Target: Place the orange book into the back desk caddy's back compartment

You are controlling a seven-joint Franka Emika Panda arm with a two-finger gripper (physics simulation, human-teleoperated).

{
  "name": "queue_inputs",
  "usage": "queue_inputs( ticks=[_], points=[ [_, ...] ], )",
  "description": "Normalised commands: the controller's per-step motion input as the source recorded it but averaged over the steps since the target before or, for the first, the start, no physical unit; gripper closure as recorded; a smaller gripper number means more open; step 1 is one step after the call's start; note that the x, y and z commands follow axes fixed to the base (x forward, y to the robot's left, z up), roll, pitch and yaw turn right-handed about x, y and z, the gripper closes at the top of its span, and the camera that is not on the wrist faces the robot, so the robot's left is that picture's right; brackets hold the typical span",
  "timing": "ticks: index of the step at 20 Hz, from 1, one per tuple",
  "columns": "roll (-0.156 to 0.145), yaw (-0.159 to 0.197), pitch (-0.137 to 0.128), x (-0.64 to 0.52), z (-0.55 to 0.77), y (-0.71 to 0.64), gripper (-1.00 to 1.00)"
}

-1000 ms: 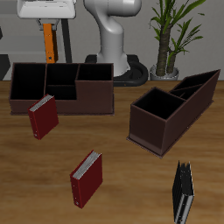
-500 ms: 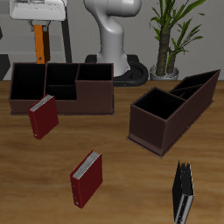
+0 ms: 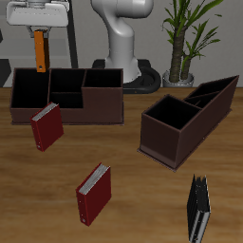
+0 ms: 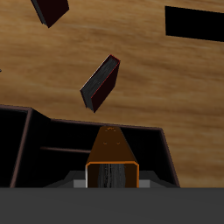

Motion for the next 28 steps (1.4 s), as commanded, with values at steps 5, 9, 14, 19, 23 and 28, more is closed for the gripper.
queue_inputs(
  ticks=[5, 9, 14, 19, 23, 28],
  points=[
    [-0.022, 0.233, 0.024, -0.06, 0.16, 0.11, 1.0],
    [-0.023, 0.324, -0.031, -0.13, 0.21, 0.13, 1.0],
    [-0.041, 0.193, -0.05, -0.15, 0.33, 0.01, 1.0],
    [-0.04, 0.224, -0.042, -0.07, 0.19, 0.02, 1.0],
    [-0.054, 0.3, -0.059, 0.03, 0.04, 0.0, 1.0],
    [-0.004, 0.174, -0.016, 0.0, -0.03, 0.0, 1.0]
  ],
)
